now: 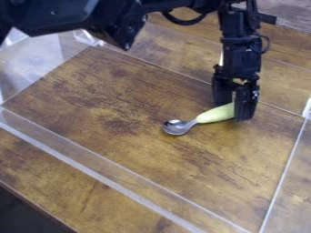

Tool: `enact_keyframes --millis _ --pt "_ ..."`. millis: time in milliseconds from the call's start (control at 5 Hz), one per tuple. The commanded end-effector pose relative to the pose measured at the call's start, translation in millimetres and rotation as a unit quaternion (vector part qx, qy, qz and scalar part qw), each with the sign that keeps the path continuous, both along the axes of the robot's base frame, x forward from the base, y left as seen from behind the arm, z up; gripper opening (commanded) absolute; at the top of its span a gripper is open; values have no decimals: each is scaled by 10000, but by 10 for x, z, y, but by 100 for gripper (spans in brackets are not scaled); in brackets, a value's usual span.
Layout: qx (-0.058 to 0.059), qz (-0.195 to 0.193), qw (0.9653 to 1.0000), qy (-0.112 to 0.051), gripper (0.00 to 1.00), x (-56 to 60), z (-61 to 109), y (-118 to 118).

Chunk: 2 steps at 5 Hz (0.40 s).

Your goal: Move the green spoon to the right

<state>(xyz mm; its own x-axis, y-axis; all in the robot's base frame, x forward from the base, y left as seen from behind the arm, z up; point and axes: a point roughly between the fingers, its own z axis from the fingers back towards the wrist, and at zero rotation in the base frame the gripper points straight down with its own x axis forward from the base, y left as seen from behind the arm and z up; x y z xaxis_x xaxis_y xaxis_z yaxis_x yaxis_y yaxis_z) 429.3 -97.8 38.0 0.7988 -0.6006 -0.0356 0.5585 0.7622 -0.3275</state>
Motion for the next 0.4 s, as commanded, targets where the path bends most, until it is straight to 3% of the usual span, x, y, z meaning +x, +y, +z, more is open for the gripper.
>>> enact_keyframes --millis 0,200 --pt "-83 -8 9989 -457 100 77 406 107" --pt "-96 -69 9991 -412 100 100 388 168"
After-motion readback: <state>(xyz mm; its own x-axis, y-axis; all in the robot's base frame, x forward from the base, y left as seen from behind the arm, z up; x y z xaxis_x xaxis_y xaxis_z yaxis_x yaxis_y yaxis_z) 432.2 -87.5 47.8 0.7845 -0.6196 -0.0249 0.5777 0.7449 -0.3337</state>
